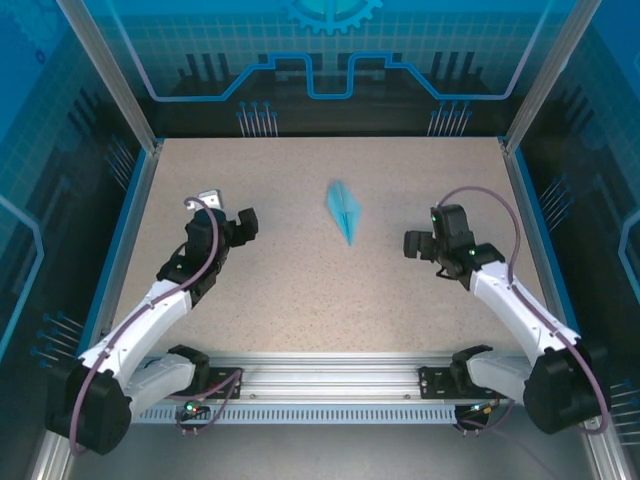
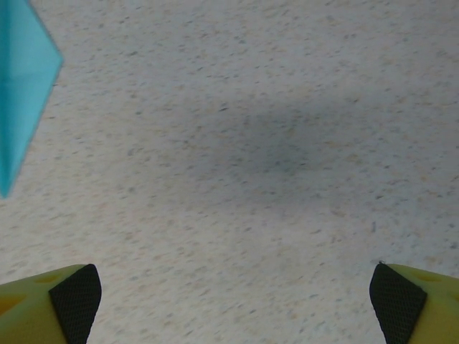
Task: Fold a paper plane with a square sheet of paper (fold left side to right side)
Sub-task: Reset both arms
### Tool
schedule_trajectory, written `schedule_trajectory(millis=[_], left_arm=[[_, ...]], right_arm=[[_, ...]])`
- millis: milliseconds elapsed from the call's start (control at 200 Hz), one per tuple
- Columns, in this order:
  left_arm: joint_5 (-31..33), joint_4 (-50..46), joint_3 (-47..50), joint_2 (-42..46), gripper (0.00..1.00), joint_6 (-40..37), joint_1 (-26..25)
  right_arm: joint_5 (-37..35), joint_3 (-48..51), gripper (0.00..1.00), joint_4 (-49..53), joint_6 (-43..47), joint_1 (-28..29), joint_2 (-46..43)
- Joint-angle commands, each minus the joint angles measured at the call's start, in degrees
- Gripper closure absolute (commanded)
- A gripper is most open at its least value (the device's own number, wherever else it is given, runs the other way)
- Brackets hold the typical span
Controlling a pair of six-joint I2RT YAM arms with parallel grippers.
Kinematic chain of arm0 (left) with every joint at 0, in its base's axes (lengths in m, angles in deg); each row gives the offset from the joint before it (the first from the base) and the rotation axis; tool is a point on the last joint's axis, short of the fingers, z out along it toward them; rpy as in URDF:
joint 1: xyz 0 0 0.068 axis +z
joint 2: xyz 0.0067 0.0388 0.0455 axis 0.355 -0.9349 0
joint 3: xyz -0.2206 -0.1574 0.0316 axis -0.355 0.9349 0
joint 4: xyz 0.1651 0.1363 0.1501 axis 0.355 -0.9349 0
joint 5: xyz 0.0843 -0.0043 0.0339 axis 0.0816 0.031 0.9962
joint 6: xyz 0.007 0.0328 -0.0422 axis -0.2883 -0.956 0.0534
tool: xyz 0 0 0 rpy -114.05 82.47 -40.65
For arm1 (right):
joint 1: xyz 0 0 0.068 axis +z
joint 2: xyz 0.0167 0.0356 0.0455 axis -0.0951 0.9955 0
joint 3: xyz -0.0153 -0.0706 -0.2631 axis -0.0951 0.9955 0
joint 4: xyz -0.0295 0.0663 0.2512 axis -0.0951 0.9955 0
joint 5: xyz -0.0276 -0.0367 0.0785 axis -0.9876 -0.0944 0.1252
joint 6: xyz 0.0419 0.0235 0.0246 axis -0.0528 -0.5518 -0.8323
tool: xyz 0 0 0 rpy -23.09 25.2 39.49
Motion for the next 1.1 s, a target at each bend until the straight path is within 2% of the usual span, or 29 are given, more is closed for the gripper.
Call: schedule_trajectory(millis=[0,25,105,295,485,605,650,820,900,950,1095], left_arm=[[6.3,7.5,2.8,-2.2,0.01,-7.4,2.1],[6.2,8.7,3.6,-2.7,0.01,-7.8,2.7],[4.0,13.2,6.4,-4.8,0.01,-10.1,4.3],[-4.0,22.0,10.6,-8.1,0.01,-15.7,6.6],[-14.6,35.0,14.7,-13.0,0.01,-17.1,10.5],[-18.0,40.5,15.3,-17.8,0.01,-18.2,12.1],[-20.2,39.5,14.6,-18.3,0.01,-18.8,13.0],[-25.8,50.0,17.1,-24.0,0.01,-18.2,16.1],[-27.3,53.2,16.3,-28.5,0.01,-18.5,16.3],[-29.2,46.9,13.8,-27.8,0.01,-18.5,16.9],[-27.2,47.1,13.6,-28.3,0.01,-16.9,17.7]], right_arm=[[-4.7,8.9,0.0,-19.7,7.0,-2.9,-3.5],[-4.2,11.2,0.0,-23.2,8.0,-3.8,-3.8],[0.0,12.2,0.0,-25.6,8.4,-8.7,-3.7],[4.4,19.0,0.0,-42.3,11.4,-12.9,0.2],[8.2,21.5,0.0,-56.0,14.6,-13.2,6.7],[10.7,21.3,0.0,-62.8,17.5,-13.3,10.7],[12.2,21.0,0.0,-64.4,17.2,-13.5,12.5],[15.3,21.3,0.0,-75.1,18.7,-12.8,22.7],[16.7,18.4,0.0,-69.6,19.8,-12.4,22.9],[17.1,16.5,0.0,-66.1,19.9,-12.4,23.1],[16.2,16.6,0.0,-66.5,20.1,-12.0,23.3]])
